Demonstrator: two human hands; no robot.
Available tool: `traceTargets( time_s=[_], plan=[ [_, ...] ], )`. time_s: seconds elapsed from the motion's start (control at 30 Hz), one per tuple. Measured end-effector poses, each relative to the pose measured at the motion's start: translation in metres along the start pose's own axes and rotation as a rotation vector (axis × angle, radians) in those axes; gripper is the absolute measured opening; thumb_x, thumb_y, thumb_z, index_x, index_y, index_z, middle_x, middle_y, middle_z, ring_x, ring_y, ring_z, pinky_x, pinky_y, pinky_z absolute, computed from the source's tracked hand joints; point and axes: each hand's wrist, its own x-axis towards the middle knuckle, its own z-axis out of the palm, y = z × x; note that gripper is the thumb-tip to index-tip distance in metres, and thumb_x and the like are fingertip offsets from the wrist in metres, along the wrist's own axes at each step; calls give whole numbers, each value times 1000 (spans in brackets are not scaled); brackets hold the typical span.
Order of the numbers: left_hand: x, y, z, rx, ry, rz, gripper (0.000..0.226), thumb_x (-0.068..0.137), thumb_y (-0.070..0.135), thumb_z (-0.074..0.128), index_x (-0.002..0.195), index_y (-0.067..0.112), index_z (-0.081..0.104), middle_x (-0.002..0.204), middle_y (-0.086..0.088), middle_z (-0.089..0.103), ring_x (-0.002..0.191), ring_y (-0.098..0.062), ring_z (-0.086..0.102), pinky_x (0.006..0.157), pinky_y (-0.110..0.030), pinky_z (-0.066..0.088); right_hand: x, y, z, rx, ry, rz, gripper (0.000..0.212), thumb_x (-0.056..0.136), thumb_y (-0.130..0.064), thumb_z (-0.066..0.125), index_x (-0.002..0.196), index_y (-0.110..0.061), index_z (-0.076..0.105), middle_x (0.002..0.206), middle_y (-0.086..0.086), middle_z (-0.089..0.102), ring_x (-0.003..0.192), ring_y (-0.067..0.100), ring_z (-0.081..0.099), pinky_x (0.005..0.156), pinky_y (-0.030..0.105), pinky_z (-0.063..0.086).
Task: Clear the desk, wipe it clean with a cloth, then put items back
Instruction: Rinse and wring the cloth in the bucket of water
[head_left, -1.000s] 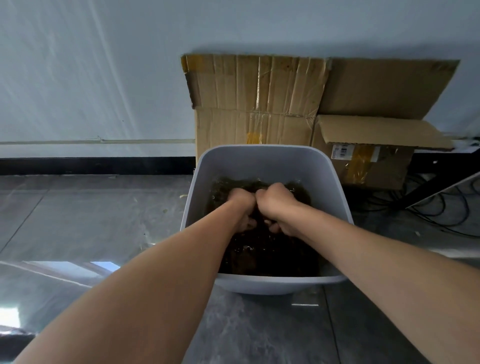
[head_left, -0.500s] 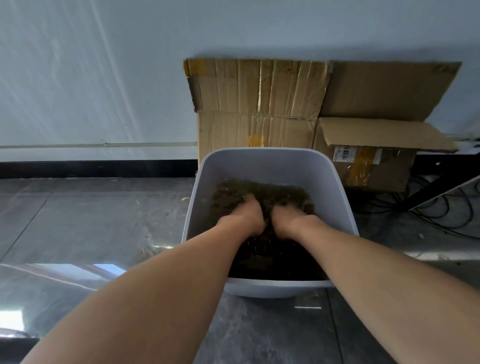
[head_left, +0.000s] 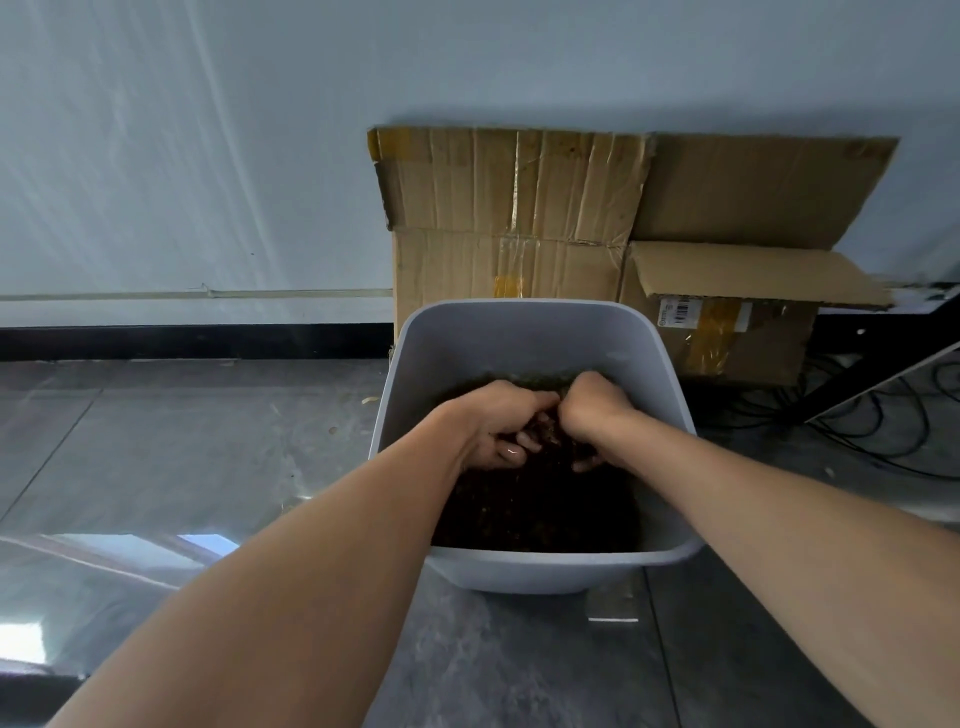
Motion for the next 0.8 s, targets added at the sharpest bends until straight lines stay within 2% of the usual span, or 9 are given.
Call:
traceTargets(
  time_s=[0.07,0.13,0.23,0.33,0.4,0.53,0.63,0.73,0.8],
  plan=[
    [-7,4,-4,105,33,40,4,97,19,59,99,17,61,76,-3,56,52,-8,43,38,-18,29,1,-2,-14,-49,-36,-41,20,98,-7,51,114,-2,60,111,18,63,97,34,62,80,38,56],
    [-5,2,-11,269,109,78,28,92,9,62,117,21,62,94,-6,62,62,-13,51,46,-22,41,0,-7,-22,-54,-117,-77,28,97,-8,51,124,-6,60,118,16,62,103,31,60,87,39,53],
    [-5,-5,-12,331,230,107,71,85,0,63,147,26,42,114,-13,63,78,-21,62,57,-28,54,-2,-13,-26,-29,-97,-140,20,99,-12,47,110,-9,64,103,12,64,92,26,60,79,35,51],
    [1,-10,-10,267,370,94,70,79,4,69,142,20,43,126,-15,57,109,-33,59,91,-44,56,-4,-19,-27,125,25,-141,25,104,-18,41,117,-7,59,102,9,60,88,22,54,77,34,42],
    [3,-11,-13,107,432,13,50,82,10,64,128,11,47,119,-15,58,104,-32,60,88,-46,56,-4,-18,-26,131,81,-127,26,103,-16,43,123,-4,55,102,9,56,90,23,52,80,35,40],
    [4,-7,-16,-160,390,-50,26,93,9,56,118,10,56,95,-13,68,78,-29,66,47,-35,53,-10,-12,-17,-152,33,-161,31,95,-18,58,122,-2,56,103,12,61,90,24,58,76,34,47],
    [4,-4,-10,-134,283,-81,25,93,23,55,114,13,65,98,-13,73,87,-32,70,58,-45,58,-4,-8,-3,-243,-29,-113,66,92,-46,59,139,-2,44,131,17,56,117,32,57,96,37,49],
    [7,-6,-2,-27,278,-75,24,95,23,54,114,10,62,102,-12,70,89,-29,68,65,-38,57,1,-2,7,-286,-46,-131,42,103,-44,43,116,-8,60,121,13,62,102,29,61,85,35,46],
    [16,-13,-2,301,373,16,34,94,22,58,125,9,55,117,-15,63,98,-30,65,76,-37,56,2,1,10,-378,-92,-131,23,104,-25,44,105,-11,63,117,13,65,94,26,61,82,35,48]
  ],
)
